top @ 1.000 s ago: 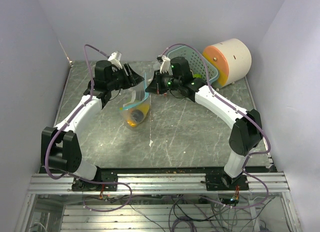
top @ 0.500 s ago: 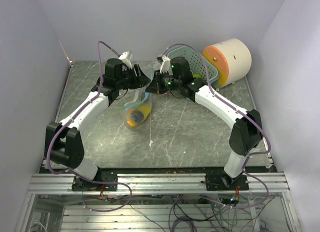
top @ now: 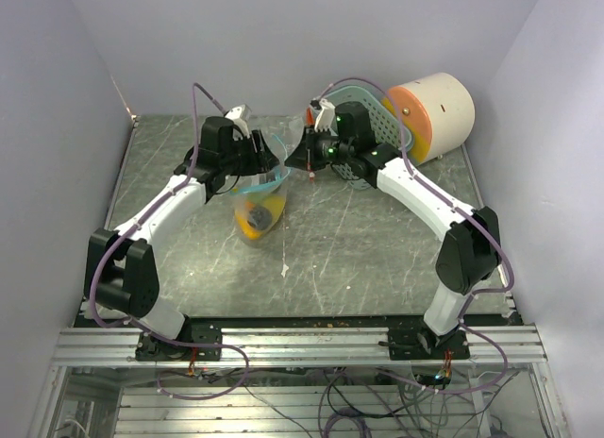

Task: Open the zip-top bag and remove the fake food
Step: Open the zipper of the food storage bag at the center of the board.

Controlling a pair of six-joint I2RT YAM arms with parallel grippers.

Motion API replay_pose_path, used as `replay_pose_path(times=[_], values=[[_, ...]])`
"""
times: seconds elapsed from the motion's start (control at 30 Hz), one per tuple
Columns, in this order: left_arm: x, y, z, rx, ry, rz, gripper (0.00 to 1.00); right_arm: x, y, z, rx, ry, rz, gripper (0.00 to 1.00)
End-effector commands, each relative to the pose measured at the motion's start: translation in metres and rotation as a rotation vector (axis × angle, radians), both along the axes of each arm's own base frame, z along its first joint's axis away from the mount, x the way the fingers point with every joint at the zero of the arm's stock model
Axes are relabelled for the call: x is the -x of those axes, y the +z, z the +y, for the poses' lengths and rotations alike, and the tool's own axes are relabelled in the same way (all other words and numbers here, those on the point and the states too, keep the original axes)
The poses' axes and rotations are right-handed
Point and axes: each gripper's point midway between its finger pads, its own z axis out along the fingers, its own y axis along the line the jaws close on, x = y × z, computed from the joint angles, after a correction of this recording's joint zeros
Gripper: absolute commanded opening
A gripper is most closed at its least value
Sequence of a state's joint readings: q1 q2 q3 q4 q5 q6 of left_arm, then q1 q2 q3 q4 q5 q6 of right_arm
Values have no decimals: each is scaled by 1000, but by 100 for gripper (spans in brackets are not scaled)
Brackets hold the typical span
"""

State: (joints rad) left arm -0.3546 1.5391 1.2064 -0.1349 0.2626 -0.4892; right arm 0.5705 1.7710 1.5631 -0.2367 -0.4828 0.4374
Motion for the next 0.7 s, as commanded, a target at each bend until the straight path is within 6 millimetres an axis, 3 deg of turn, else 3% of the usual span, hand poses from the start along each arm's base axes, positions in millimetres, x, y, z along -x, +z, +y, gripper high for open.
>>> replay_pose_path(times=[0.0, 0.23, 0.37, 0.47, 0.6, 0.67], values=[[5, -2, 8, -37, 18, -9, 62, 0, 27, -10, -42, -16, -54, 0], [7, -10, 13, -68, 27, 5, 61, -5, 32, -19, -40, -40, -63, 0], [8, -17, 23, -83, 69, 20, 55, -6, 36, -22, -29, -37, -84, 0], [5, -14, 31, -72, 99, 14, 40, -5, 37, -22, -21, -21, -92, 0], [2, -11, 38, -85, 120, 11, 9, -4, 34, -23, -18, -17, -92, 0], [3, -7, 41, -90, 124, 7, 7, -5, 30, -25, -5, -32, -87, 0]])
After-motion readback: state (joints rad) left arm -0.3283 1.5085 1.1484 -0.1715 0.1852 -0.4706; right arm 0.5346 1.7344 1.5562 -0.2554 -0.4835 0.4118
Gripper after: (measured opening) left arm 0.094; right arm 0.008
